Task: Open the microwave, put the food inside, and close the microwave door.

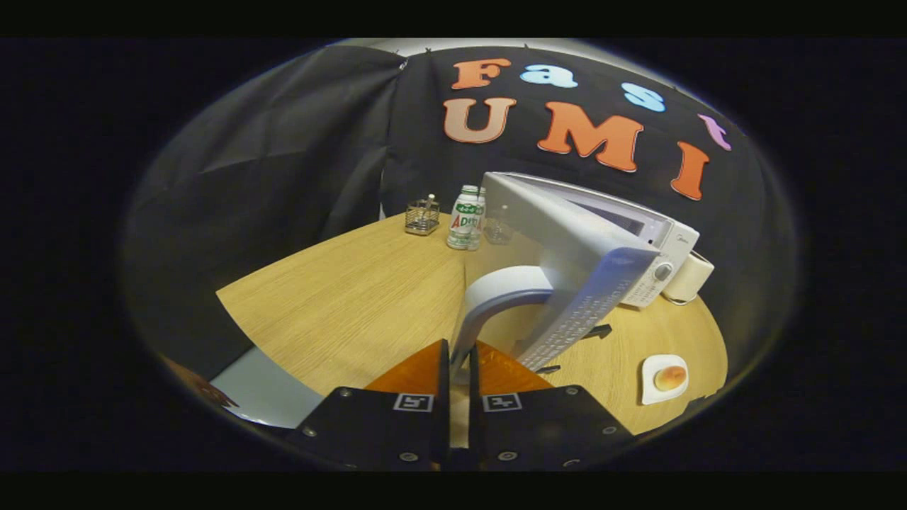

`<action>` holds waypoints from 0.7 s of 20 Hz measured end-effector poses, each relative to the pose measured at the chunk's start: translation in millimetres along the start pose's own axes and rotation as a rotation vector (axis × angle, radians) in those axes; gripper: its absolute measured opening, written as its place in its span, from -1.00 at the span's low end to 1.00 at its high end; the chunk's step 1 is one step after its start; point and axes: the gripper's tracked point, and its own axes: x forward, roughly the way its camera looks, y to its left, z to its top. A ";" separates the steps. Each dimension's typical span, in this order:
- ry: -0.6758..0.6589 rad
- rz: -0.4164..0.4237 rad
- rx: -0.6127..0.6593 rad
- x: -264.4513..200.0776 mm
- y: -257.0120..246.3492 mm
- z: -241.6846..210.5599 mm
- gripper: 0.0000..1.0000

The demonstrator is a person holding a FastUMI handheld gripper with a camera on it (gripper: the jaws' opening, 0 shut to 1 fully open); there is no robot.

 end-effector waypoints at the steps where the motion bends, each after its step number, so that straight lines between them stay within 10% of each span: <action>1: -0.002 0.031 0.003 -7.4 8.9 0.2 -0.79; 7: -0.010 0.198 -0.125 -40.0 51.9 -6.0 -0.77; 14: -0.045 0.120 -0.091 -66.8 -34.6 11.7 -0.77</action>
